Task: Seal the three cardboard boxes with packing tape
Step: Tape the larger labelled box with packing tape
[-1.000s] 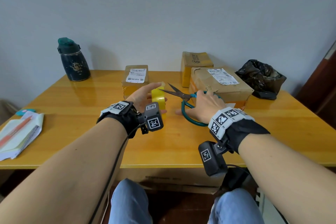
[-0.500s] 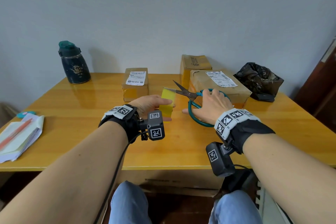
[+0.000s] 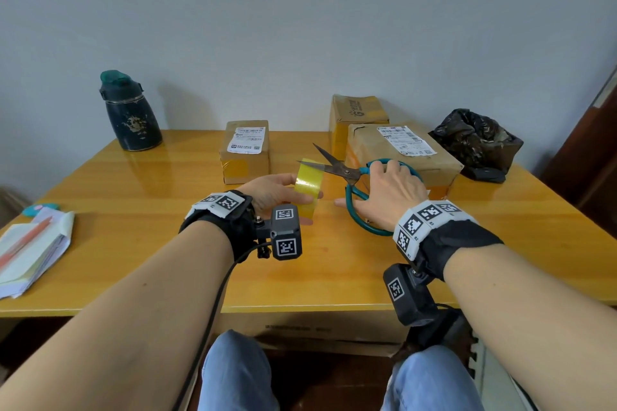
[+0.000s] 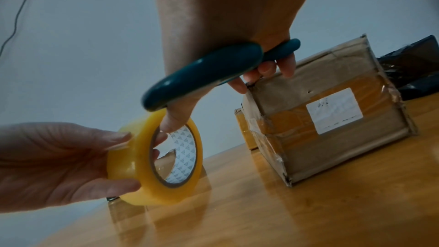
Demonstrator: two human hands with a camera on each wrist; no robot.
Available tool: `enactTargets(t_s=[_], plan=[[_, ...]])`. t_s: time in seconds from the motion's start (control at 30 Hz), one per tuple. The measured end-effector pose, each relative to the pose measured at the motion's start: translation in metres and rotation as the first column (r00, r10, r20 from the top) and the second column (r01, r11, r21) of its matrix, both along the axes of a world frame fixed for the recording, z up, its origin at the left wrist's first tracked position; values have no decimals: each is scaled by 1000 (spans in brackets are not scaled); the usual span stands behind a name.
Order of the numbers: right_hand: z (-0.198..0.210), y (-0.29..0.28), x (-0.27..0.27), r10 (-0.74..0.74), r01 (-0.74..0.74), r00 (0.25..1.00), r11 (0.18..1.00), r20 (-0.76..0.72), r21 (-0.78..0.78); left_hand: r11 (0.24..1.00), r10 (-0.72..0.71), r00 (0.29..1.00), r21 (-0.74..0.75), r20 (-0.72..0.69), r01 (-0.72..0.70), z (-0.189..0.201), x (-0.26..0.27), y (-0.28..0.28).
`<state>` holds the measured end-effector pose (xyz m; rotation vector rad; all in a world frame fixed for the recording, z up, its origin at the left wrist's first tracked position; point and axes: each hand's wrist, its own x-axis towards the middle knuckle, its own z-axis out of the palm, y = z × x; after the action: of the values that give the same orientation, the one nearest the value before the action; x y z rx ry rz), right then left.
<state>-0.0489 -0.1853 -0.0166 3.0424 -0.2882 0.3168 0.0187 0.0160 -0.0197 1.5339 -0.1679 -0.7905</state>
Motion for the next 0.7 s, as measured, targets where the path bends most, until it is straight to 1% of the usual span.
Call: enactTargets(t_s=[0.1,0.23,0.4,0.7], plan=[[-4,-2,-1,-20,20,1000,1000,10,23,1000,-28,999,-1,17,28,0,1,0],[-4,-4,-2,-30,31,999,1000,24,-5,998,-55,998,14,24,54,0,3,-1],[-2,-6,-6,-46,46,999,999,7,-14,995,-94,995,39,27,93,1,5,-4],[-2,-9,-15,0,0,1000,998,4,-69,984,-162,986,84,41,158,6,5,1]])
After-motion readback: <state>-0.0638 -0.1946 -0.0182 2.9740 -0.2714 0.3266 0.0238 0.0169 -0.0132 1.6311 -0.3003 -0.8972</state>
